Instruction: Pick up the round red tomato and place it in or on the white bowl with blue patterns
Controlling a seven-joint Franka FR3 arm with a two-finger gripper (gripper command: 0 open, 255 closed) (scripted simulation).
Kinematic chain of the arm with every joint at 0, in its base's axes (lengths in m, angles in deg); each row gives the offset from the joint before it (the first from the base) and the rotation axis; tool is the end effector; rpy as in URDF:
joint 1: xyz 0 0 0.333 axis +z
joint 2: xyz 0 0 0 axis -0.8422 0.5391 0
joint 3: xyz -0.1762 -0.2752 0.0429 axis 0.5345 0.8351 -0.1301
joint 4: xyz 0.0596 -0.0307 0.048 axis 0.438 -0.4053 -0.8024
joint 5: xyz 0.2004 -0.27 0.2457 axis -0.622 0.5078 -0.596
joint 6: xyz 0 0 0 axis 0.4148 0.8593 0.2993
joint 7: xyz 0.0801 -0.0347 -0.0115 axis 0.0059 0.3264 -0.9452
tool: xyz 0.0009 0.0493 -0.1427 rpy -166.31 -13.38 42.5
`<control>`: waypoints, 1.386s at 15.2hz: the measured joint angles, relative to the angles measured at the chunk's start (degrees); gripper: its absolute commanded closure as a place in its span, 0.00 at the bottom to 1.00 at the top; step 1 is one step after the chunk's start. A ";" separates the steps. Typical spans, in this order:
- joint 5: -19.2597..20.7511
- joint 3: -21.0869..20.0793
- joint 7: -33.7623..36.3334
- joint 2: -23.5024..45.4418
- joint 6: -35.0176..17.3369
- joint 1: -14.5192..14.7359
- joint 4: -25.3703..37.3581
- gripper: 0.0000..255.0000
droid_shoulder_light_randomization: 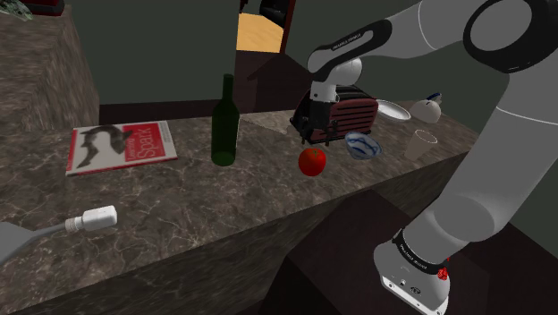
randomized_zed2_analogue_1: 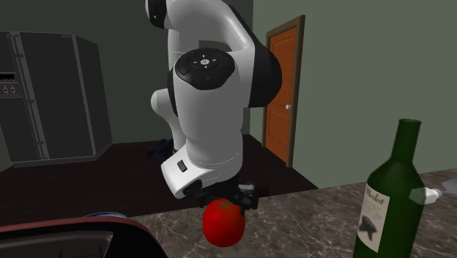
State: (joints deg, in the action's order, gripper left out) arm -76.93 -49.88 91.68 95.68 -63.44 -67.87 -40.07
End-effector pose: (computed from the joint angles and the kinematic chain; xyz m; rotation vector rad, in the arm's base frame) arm 0.5096 -0.1105 0.2412 -2.7346 1.0887 0.7058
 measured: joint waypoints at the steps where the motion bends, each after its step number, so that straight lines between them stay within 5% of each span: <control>1: -0.01 0.00 -0.01 -0.01 -0.10 0.01 -0.11 0.00; 4: -0.02 -0.01 -0.01 -0.02 -0.17 0.01 -0.17 0.00; 5: -0.02 -0.01 -0.01 -0.02 -0.17 0.01 -0.17 1.00; 21: 0.34 0.05 0.72 -2.41 3.17 0.05 0.88 1.00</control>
State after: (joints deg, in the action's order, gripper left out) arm -76.59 -49.83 92.39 93.27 -60.27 -67.82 -39.20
